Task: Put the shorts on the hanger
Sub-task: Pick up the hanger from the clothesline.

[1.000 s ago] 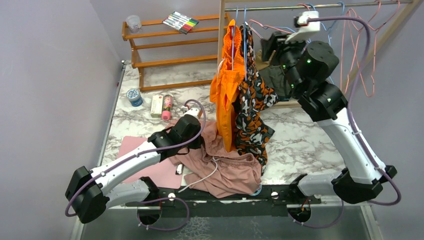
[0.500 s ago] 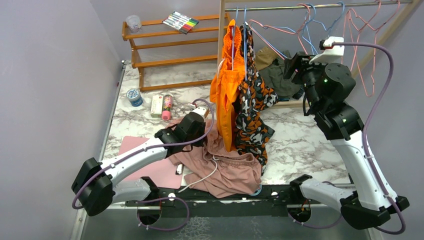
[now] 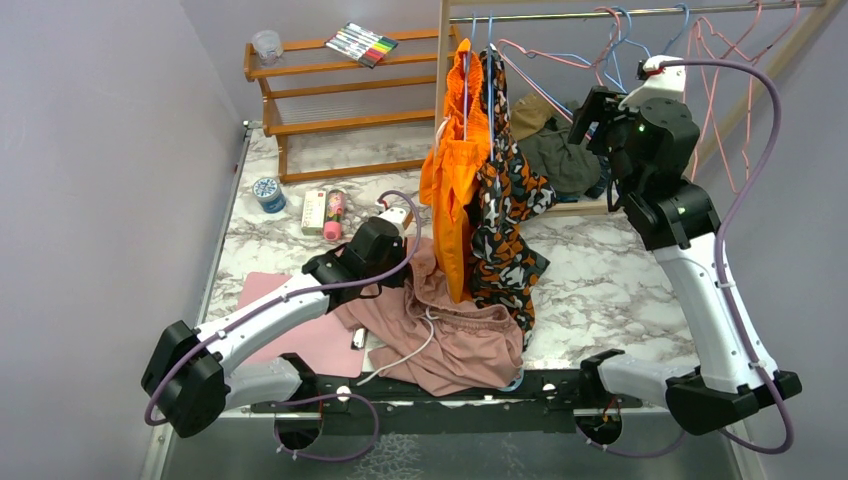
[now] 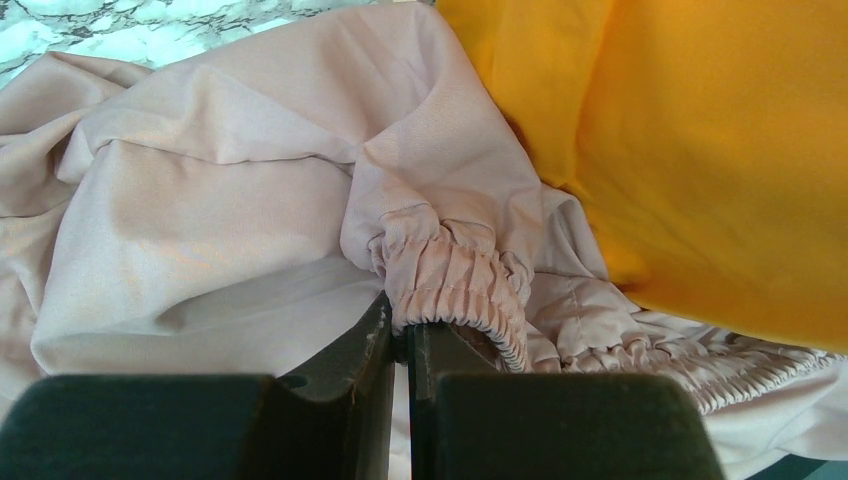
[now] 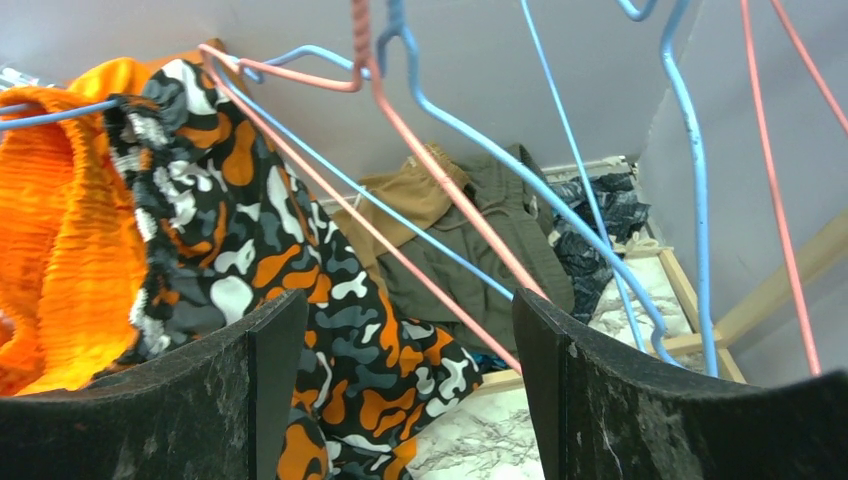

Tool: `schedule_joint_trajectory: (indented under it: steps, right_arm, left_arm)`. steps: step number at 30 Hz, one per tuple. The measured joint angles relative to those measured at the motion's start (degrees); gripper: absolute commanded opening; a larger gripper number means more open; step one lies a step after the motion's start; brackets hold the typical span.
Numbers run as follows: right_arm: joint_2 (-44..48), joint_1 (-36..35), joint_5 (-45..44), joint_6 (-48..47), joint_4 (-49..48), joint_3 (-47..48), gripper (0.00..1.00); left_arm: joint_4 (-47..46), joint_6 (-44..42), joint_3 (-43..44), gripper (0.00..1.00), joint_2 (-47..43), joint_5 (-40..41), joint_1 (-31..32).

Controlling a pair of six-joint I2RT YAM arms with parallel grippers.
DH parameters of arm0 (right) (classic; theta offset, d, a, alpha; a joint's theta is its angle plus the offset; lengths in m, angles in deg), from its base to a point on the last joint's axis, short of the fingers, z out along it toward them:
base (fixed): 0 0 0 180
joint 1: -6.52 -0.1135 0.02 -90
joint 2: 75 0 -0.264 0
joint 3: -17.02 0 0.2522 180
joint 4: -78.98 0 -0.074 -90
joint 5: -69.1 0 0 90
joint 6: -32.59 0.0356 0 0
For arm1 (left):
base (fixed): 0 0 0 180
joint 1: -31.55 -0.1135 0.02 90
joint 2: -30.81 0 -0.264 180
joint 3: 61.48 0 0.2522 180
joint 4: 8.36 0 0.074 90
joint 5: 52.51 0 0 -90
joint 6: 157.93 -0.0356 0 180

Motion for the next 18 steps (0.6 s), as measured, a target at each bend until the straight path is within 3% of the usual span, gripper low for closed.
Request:
schedule_joint_trajectory:
  steps: [18]
  right_arm:
    - [-0.9, 3.1, -3.0, -0.9, -2.3, -3.6, 0.77]
  left_arm:
    - [0.0, -0.2, -0.4, 0.12, -0.8, -1.6, -0.3]
